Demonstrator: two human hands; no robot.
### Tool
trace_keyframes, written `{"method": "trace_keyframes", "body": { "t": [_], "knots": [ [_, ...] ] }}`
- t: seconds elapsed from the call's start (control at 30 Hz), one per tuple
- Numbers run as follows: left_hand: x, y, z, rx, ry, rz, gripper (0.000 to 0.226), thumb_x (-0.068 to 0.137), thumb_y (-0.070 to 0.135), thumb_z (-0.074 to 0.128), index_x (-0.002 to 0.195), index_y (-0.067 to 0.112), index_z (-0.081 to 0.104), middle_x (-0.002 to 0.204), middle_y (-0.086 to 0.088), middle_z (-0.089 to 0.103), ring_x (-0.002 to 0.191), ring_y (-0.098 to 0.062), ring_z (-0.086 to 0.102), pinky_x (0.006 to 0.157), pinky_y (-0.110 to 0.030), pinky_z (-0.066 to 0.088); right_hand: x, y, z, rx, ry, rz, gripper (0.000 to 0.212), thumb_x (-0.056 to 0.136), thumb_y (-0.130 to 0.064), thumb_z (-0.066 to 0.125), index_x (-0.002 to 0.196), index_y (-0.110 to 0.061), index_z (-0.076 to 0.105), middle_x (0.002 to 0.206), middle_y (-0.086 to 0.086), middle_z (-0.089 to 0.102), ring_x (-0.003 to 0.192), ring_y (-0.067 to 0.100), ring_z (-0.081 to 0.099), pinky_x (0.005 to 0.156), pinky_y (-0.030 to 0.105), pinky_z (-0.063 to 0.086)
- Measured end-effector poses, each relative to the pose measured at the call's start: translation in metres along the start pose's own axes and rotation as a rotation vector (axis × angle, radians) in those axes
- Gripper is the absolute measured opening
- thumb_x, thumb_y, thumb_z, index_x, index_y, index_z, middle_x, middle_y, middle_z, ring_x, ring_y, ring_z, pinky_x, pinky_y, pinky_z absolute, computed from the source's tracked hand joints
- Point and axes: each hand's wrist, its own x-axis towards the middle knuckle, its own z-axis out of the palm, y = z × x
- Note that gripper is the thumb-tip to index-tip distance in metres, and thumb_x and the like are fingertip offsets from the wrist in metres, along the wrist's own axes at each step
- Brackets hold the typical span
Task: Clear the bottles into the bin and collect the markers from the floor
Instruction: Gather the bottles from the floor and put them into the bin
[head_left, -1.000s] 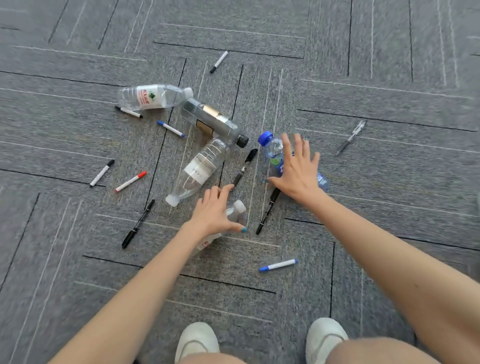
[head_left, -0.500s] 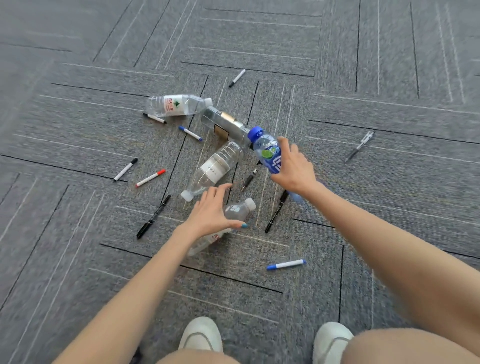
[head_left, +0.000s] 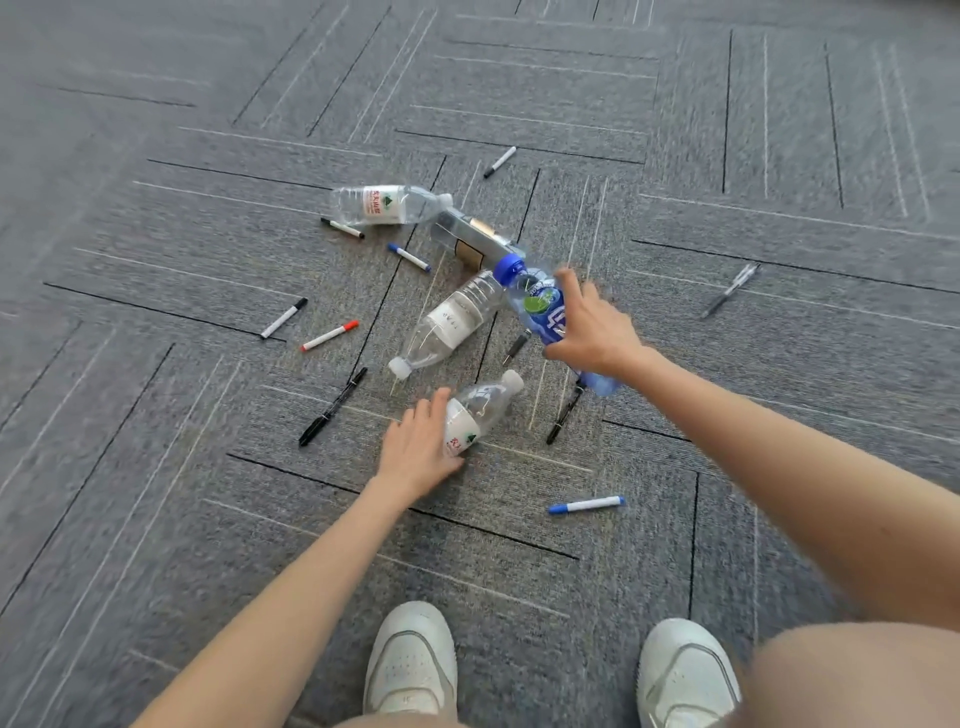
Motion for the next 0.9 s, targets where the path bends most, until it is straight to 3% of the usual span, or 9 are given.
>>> {"method": "trace_keyframes", "body": {
  "t": [0.1, 0.17, 0.27, 0.47, 0.57, 0.7, 0.9],
  "knots": [
    [0.003, 0.001, -0.009, -0.136, 0.09, -0.034, 0.066, 0.073, 0.036, 0.071, 0.123, 0.015, 0.034, 0.107, -0.004, 0.053, 0.081, -0.016, 0.052, 0.059, -0.021, 0.036, -0.004, 0.001, -0.003, -0.012, 0.0, 0.0, 0.094, 0.072, -0.028, 0.076, 0.143, -0.025, 0.016, 0.117, 0.014, 0.048, 0.087, 0.027, 0.059, 0.069, 0.039, 0.058],
    [0.01, 0.004, -0.021, -0.233, 0.136, -0.06, 0.066, 0.071, 0.036, 0.072, 0.122, 0.016, 0.034, 0.099, -0.002, 0.053, 0.07, -0.014, 0.053, 0.051, -0.017, 0.031, -0.006, 0.003, -0.007, -0.006, 0.013, 0.012, 0.093, 0.072, -0.028, 0.076, 0.143, -0.024, 0.017, 0.115, 0.014, 0.049, 0.086, 0.027, 0.059, 0.069, 0.04, 0.058],
    [0.027, 0.011, -0.049, -0.317, 0.185, -0.066, 0.067, 0.069, 0.038, 0.074, 0.119, 0.017, 0.034, 0.092, -0.002, 0.058, 0.066, -0.014, 0.059, 0.046, -0.019, 0.038, -0.006, 0.007, -0.014, 0.013, 0.032, 0.037, 0.092, 0.073, -0.027, 0.076, 0.143, -0.024, 0.017, 0.114, 0.014, 0.049, 0.085, 0.026, 0.057, 0.068, 0.037, 0.055],
    [0.07, 0.045, -0.097, -0.353, 0.146, 0.034, 0.062, 0.067, 0.04, 0.075, 0.109, 0.019, 0.033, 0.091, -0.003, 0.058, 0.072, -0.017, 0.063, 0.054, -0.032, 0.056, -0.003, 0.024, -0.033, 0.056, 0.083, 0.11, 0.091, 0.072, -0.031, 0.076, 0.142, -0.022, 0.018, 0.117, 0.014, 0.049, 0.088, 0.031, 0.059, 0.071, 0.042, 0.055],
    [0.093, 0.075, -0.12, -0.363, 0.141, 0.102, 0.061, 0.069, 0.038, 0.074, 0.111, 0.017, 0.035, 0.09, -0.003, 0.059, 0.074, -0.018, 0.063, 0.056, -0.032, 0.055, -0.001, 0.048, -0.056, 0.122, 0.132, 0.197, 0.092, 0.072, -0.033, 0.075, 0.142, -0.02, 0.018, 0.12, 0.015, 0.048, 0.095, 0.036, 0.06, 0.073, 0.04, 0.05],
    [0.124, 0.128, -0.154, -0.39, 0.137, 0.161, 0.069, 0.056, 0.052, 0.065, 0.111, 0.02, 0.038, 0.093, -0.002, 0.064, 0.082, -0.026, 0.065, 0.073, -0.042, 0.057, -0.01, 0.093, -0.101, 0.185, 0.242, 0.346, 0.088, 0.073, -0.032, 0.074, 0.141, -0.019, 0.02, 0.122, 0.015, 0.047, 0.104, 0.037, 0.057, 0.076, 0.04, 0.042],
    [0.157, 0.231, -0.189, -0.396, 0.108, 0.39, 0.059, 0.067, 0.044, 0.071, 0.11, 0.019, 0.039, 0.092, -0.003, 0.063, 0.079, -0.024, 0.062, 0.069, -0.037, 0.055, -0.043, 0.168, -0.17, 0.192, 0.351, 0.566, 0.093, 0.073, -0.034, 0.076, 0.144, -0.021, 0.018, 0.126, 0.016, 0.047, 0.11, 0.038, 0.056, 0.082, 0.041, 0.044]
  ]
}}
